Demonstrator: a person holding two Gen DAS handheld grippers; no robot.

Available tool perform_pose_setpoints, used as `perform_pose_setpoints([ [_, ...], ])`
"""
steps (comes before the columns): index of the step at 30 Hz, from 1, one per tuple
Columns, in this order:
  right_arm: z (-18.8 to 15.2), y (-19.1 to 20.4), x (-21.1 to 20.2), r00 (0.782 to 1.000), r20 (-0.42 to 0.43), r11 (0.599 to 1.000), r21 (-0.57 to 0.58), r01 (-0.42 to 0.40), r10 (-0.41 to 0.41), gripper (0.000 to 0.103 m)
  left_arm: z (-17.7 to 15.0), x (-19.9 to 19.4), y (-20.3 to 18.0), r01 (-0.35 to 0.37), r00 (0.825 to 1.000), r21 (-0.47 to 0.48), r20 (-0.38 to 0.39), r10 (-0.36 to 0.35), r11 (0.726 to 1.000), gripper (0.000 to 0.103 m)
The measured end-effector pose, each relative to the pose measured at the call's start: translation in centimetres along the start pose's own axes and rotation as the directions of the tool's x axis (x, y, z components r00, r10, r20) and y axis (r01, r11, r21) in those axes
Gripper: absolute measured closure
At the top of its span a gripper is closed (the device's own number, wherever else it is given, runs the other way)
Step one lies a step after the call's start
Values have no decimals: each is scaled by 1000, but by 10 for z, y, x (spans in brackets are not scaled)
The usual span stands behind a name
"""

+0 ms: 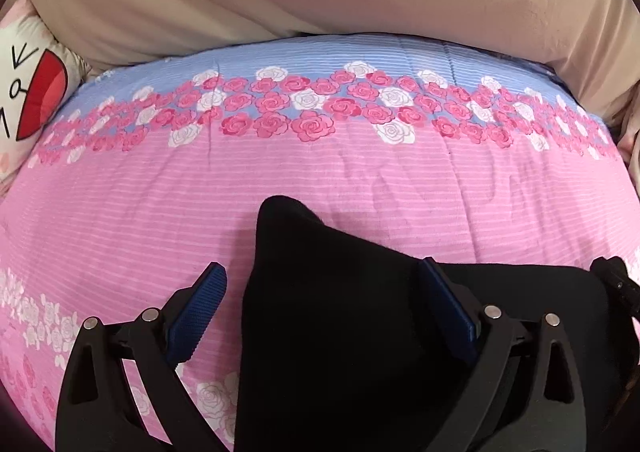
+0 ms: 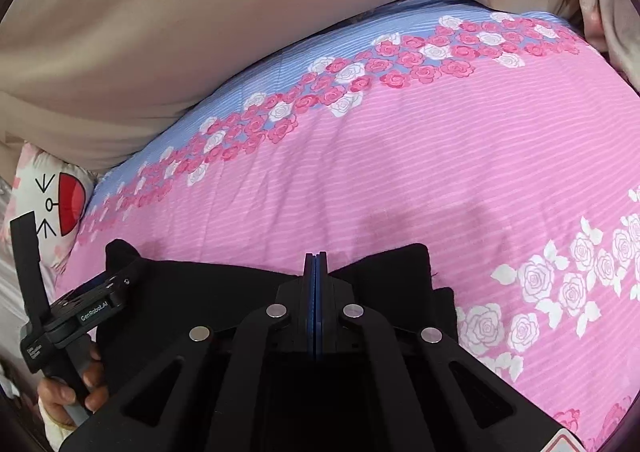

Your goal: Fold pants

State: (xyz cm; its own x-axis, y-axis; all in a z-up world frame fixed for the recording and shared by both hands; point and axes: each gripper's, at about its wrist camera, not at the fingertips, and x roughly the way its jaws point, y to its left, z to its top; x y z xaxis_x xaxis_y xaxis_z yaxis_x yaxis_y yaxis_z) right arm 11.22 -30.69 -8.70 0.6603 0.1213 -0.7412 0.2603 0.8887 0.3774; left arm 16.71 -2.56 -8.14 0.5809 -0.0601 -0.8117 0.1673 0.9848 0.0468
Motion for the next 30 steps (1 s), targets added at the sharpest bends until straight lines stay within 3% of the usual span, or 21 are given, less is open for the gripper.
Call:
perform_pose_setpoints([
  [2,-2,-2,-4,1000,18,1000,26,-3,3,103,-3,-3,-2,-4,1000,0,4,4,1000,8],
  [5,-12,0,-35,994,109,999,42,-30,25,102,-7,-23,9,20,999,-21,47,-19,1000,10],
  [6,-21,6,-54,989,142,999,3,-35,34,93,-11,-35,14,24,997,-25,69,-22,999,10],
  [7,-27,10,-64,988,149,999,-28,-36,40,92,-18,-51,21,41,995,-25,95,-38,999,10],
  [12,-73,19,-98,993,102,983,-180,-45,64,92,-68,-94,43,212,976,-57,59,-208,976,9],
  [13,-82,15,-93,997,79,980,-198,-1,17,102,-78,-92,40,197,980,-43,43,-195,980,9],
  [14,-90,6,-86,997,66,979,-199,40,-28,103,-88,-88,36,159,987,-21,30,-159,987,8],
  [15,-95,-6,-86,997,76,985,-171,-1,14,103,-98,-84,33,121,992,3,31,-121,993,6],
  [18,-93,-18,-98,994,65,995,-50,-85,88,103,-110,-90,37,112,992,-17,67,-111,994,6],
  [21,-95,1,-117,992,102,992,-115,-59,71,93,-105,-116,38,123,988,-9,96,-121,992,7],
  [23,-100,12,-118,993,89,984,-169,-63,79,93,-106,-126,34,108,986,23,122,-110,994,7],
  [25,-107,5,-98,999,45,983,-184,10,-2,103,-112,-105,28,37,997,58,62,-41,998,7],
  [28,-113,-26,-94,993,39,991,-73,-111,114,103,-118,-93,43,108,994,-10,36,-107,994,5],
  [30,-110,-21,-108,994,54,994,-63,-94,97,103,-113,-101,46,104,994,-24,22,-103,994,5],
])
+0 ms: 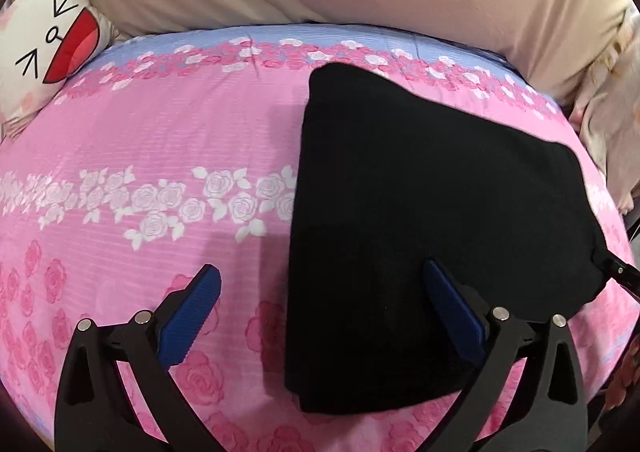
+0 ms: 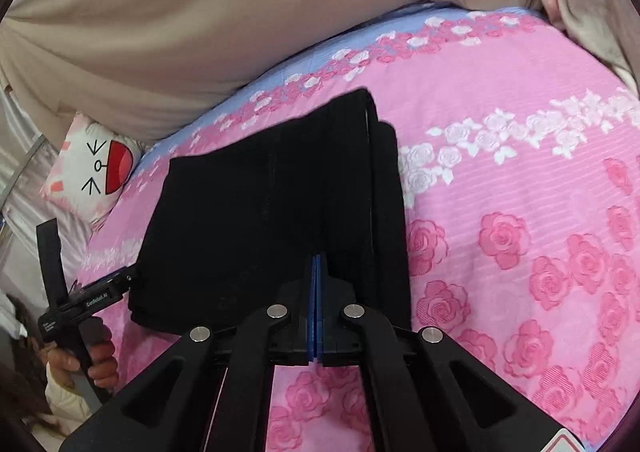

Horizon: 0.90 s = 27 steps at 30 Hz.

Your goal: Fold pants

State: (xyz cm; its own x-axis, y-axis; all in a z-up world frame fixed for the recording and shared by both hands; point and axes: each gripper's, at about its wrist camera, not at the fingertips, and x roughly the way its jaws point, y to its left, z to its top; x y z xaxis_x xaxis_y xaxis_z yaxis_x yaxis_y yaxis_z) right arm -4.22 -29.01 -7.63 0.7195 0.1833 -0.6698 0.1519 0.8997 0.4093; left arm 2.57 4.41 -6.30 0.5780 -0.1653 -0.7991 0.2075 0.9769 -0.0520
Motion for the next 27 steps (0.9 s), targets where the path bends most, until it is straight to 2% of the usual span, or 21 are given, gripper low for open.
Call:
perform_pose_setpoints([
  [1,3,8,-5,1000,14,1000,-21,-2,3,94,1,-5,-3,-6,1000,6,7,6,1000,5],
  [3,9,27,-12,998,36,997,-67,-40,42,93,3,-18,-12,33,999,20,30,-34,999,5],
  [5,12,42,-4,995,12,990,-98,-99,101,93,4,-21,-25,70,997,53,32,-71,996,5],
  [6,10,44,2,996,-4,989,-111,-94,94,93,4,-17,-32,51,998,76,23,-53,996,5],
  [7,6,43,11,999,-16,992,-120,-44,42,93,1,-6,-37,4,1000,99,-3,-4,995,5],
  [8,2,36,19,999,-27,993,-119,22,-26,102,-2,4,-38,-15,999,108,-33,19,994,5],
  [9,-1,28,22,998,-27,993,-108,49,-52,103,-4,8,-37,-4,999,100,-49,9,995,5],
  [11,-3,5,20,999,-26,999,-8,-48,48,103,-5,11,-28,36,997,46,-67,-33,998,5],
  [12,-2,-4,16,997,-26,997,31,-69,70,103,-3,12,-26,44,996,39,-76,-41,998,5],
  [15,10,0,-2,1000,17,1000,27,-5,4,101,-4,10,-31,25,998,62,-66,-20,998,5],
  [16,13,7,-6,1000,26,1000,10,-6,6,92,-4,10,-35,12,998,74,-58,-8,997,5],
  [19,32,31,-5,999,51,997,-74,-5,9,92,-4,10,-37,1,999,84,-53,3,996,5],
  [22,56,43,18,998,57,988,-155,22,-14,92,-5,8,-37,1,998,82,-56,4,997,5],
  [24,66,33,43,998,31,988,-139,60,-56,92,-4,7,-37,-3,998,83,-54,7,997,5],
  [25,70,26,55,997,16,989,-124,78,-76,102,-4,7,-37,-4,999,84,-54,8,996,5],
  [27,71,12,67,996,14,991,-99,88,-87,103,-4,8,-36,1,998,84,-56,4,996,5],
])
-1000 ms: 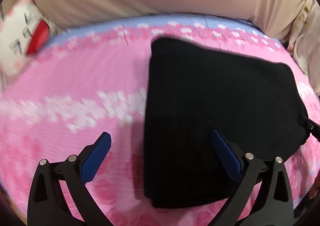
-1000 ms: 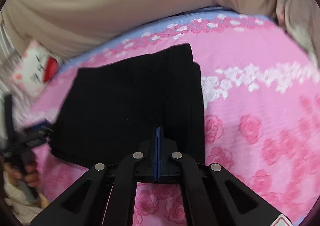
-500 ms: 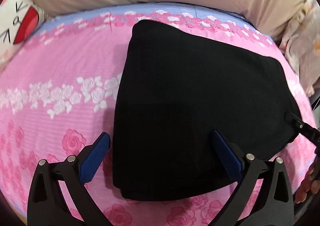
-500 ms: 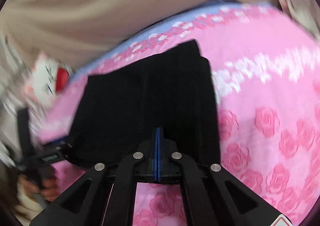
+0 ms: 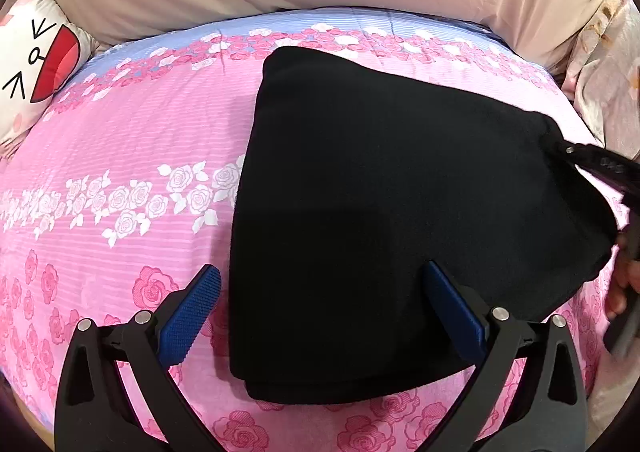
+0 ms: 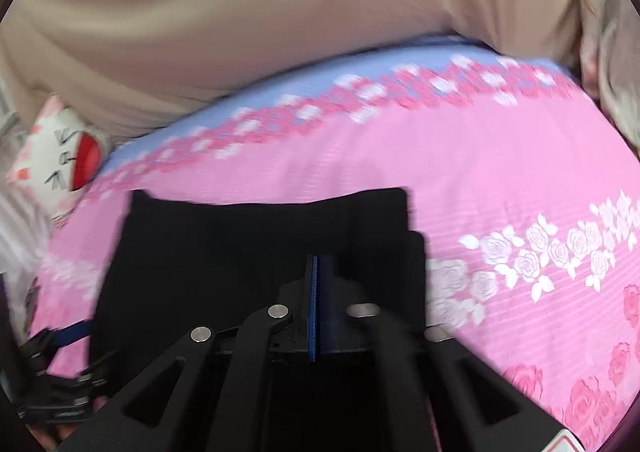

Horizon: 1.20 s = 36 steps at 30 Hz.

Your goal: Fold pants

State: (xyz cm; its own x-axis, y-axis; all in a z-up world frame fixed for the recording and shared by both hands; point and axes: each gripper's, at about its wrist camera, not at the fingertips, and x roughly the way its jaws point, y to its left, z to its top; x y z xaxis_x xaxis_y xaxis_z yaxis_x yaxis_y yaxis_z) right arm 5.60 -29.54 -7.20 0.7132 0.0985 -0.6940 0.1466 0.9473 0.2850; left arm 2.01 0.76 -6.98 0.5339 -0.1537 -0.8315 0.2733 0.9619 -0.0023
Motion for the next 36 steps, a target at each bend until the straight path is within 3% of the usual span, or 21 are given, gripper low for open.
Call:
perform_pose_setpoints([
  [2,-3,-15,-5,999,11,996,72,-44,43,103,1,1,1,4,1000,2,-2,-4,1000,5],
  [4,-7,-18,-21,1000,29,995,97,8,-10,101,1,2,1,5,1000,5,-4,-5,1000,5],
  [6,-12,-14,-38,999,44,996,91,-8,4,93,2,3,1,7,1000,7,-6,-7,1000,5],
  [9,-29,-3,-54,999,22,998,48,-43,42,93,3,3,2,13,1000,16,-9,-13,1000,5],
  [12,-50,-6,-56,1000,-6,1000,2,18,-18,101,4,1,10,49,999,10,-22,-48,999,5],
  [14,-57,-16,-63,1000,-2,1000,20,19,-19,101,5,-3,24,98,995,-20,-34,-98,995,5],
  [15,-59,-22,-70,1000,-2,999,45,28,-28,88,5,-8,34,132,990,-47,-36,-133,990,5],
  [16,-60,-29,-80,998,9,996,71,54,-55,73,6,-15,46,177,983,-79,-31,-180,981,5],
  [17,-62,-34,-90,997,25,994,85,68,-70,67,7,-22,57,236,971,-107,-19,-239,966,5],
  [19,-66,-44,-102,999,36,993,114,35,-40,39,8,-31,79,335,940,-171,-2,-340,926,5],
  [21,-70,-54,-105,999,26,986,161,-32,29,28,8,-30,88,378,923,-206,4,-386,903,5],
  [24,-76,-59,-91,991,-38,972,200,-121,131,26,5,-14,91,391,910,-252,-37,-412,885,5],
  [27,-89,-66,-68,965,-112,935,294,-197,239,25,-2,2,86,454,861,-304,-92,-500,838,5],
  [29,-98,-69,-61,942,-115,901,348,-259,315,25,-3,2,81,472,855,-289,-79,-512,833,5],
  [31,-101,-71,-57,919,-84,864,383,-326,385,20,0,7,80,506,831,-300,-83,-551,809,5],
  [34,-95,-70,-48,883,-45,818,401,-412,467,18,8,14,76,517,823,-308,-77,-562,799,5],
  [36,-87,-67,-38,882,-38,818,394,-418,469,18,11,18,74,518,822,-309,-76,-564,798,5],
])
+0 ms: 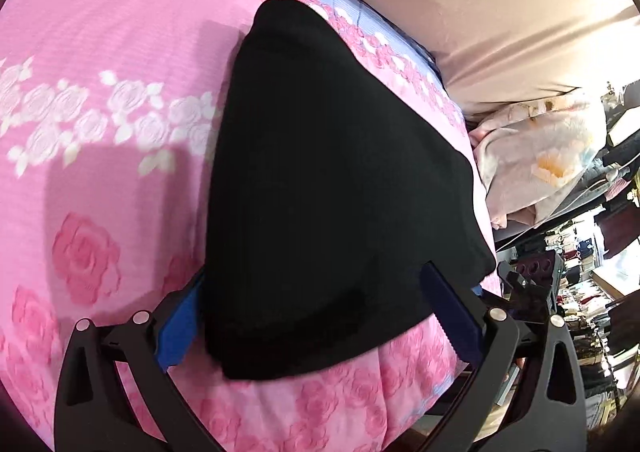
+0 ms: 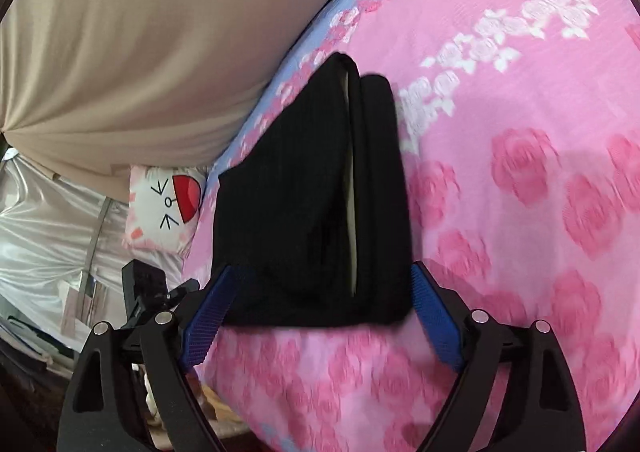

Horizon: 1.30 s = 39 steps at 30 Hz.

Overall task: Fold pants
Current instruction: 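Grasp the folded pants end with the left tool and lift it up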

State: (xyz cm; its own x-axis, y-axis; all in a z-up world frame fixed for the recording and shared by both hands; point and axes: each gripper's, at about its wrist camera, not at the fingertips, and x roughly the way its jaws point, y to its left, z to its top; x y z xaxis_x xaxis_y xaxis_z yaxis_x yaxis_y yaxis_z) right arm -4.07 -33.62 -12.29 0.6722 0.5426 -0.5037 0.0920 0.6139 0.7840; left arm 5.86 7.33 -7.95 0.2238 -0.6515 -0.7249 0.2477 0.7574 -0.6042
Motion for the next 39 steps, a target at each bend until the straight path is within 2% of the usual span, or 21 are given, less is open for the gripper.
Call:
perform_pose_setpoints([
  [5,15,7,22,1000,-1,999,-50,0,0,17,10,15,-5,-6,1000,34,4,6,999,5],
  [8,18,14,35,999,9,993,-106,41,-40,17,13,23,-11,-15,1000,75,18,14,997,5],
  [9,18,17,39,998,19,989,-130,69,-67,23,14,25,-14,-28,999,88,29,26,996,5],
  [10,18,19,44,994,33,983,-149,107,-104,46,15,27,-17,-46,998,103,41,42,994,5],
  [11,18,17,48,992,33,981,-148,127,-123,50,15,28,-20,-66,997,105,54,60,992,7],
  [12,18,14,49,993,45,987,-119,111,-106,56,15,28,-21,-90,994,109,64,84,990,22],
  [13,18,13,47,993,50,988,-109,109,-104,61,14,26,-24,-137,989,118,79,128,983,31],
  [15,14,22,43,989,79,982,-127,137,-128,62,12,19,-25,-140,988,131,91,128,982,50],
  [18,11,30,37,986,100,977,-151,150,-135,63,10,2,-21,-78,993,111,96,68,991,62],
  [23,2,49,22,988,111,976,-178,126,-107,65,-5,-16,-29,-49,995,115,97,38,992,67],
  [30,-29,75,-14,990,120,963,-246,106,-78,65,-33,-53,-51,15,993,151,110,-32,988,67],
  [33,-39,94,-28,987,149,952,-290,102,-60,65,-42,-72,-62,26,989,182,141,-52,983,67],
  [39,-44,130,-51,974,226,919,-379,107,-21,65,-51,-108,-91,-11,966,285,250,-63,958,67],
])
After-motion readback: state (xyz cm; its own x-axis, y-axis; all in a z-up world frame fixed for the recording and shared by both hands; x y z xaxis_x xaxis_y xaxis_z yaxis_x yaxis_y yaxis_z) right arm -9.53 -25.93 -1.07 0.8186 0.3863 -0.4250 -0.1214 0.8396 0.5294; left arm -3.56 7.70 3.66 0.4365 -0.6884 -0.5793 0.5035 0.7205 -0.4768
